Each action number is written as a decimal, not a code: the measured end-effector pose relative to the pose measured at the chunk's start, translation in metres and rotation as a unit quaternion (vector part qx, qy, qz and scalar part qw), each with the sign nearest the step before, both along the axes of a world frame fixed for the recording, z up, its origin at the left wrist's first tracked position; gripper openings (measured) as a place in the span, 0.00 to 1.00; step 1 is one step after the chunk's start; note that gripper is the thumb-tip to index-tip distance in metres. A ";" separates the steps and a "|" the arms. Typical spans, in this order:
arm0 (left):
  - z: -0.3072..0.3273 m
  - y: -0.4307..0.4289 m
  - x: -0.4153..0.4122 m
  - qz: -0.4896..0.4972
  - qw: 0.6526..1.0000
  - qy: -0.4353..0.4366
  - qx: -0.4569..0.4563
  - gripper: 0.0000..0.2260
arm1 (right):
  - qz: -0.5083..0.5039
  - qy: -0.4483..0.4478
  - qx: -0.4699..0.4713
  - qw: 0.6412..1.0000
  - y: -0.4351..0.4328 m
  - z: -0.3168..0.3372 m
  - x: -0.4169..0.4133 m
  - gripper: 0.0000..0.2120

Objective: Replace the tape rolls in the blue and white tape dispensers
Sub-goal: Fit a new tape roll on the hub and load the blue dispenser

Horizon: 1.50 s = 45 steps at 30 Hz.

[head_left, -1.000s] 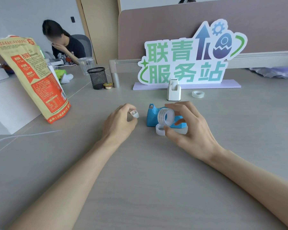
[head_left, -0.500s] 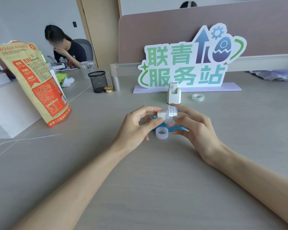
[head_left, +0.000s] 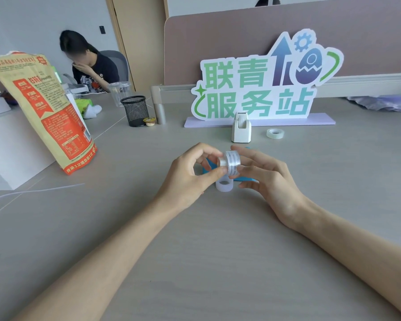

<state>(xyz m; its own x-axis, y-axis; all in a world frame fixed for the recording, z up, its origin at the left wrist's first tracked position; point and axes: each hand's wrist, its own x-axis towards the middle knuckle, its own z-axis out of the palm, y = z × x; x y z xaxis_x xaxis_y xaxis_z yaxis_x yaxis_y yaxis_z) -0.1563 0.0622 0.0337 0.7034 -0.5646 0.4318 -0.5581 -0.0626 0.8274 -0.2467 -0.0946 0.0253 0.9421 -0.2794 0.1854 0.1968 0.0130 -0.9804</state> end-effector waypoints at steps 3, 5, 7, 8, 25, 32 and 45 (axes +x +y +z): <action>0.000 0.000 0.000 -0.001 1.000 0.004 0.002 0.07 | 0.004 -0.001 0.006 1.000 0.000 -0.001 0.001 0.18; -0.001 0.001 0.002 -0.002 1.000 0.013 0.002 0.07 | 0.006 0.002 0.019 1.000 -0.001 -0.001 0.002 0.18; 0.000 0.002 0.003 -0.007 1.000 0.017 0.000 0.08 | 0.011 0.004 0.026 1.000 -0.002 -0.002 0.003 0.17; 0.000 0.002 0.003 -0.009 1.000 0.017 -0.002 0.09 | 0.016 0.003 0.020 1.000 -0.003 -0.003 0.003 0.16; 0.000 0.000 0.002 0.007 1.000 0.011 -0.016 0.10 | 0.004 0.003 0.001 1.000 -0.001 -0.004 0.001 0.08; 0.004 0.003 0.002 -0.003 0.999 0.030 -0.022 0.10 | -0.011 0.027 0.059 0.998 -0.003 0.001 0.000 0.06; -0.008 0.001 -0.001 0.006 0.990 -0.122 0.064 0.27 | 0.067 0.015 0.095 0.993 -0.005 0.001 -0.001 0.15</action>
<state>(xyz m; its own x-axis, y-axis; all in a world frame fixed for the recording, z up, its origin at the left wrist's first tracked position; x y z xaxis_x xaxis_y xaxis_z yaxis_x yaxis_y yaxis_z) -0.1577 0.0628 0.0259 0.5930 -0.6188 0.5151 -0.7397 -0.1659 0.6522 -0.2480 -0.0992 0.0260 0.9772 -0.1796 0.1132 0.1526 0.2231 -0.9628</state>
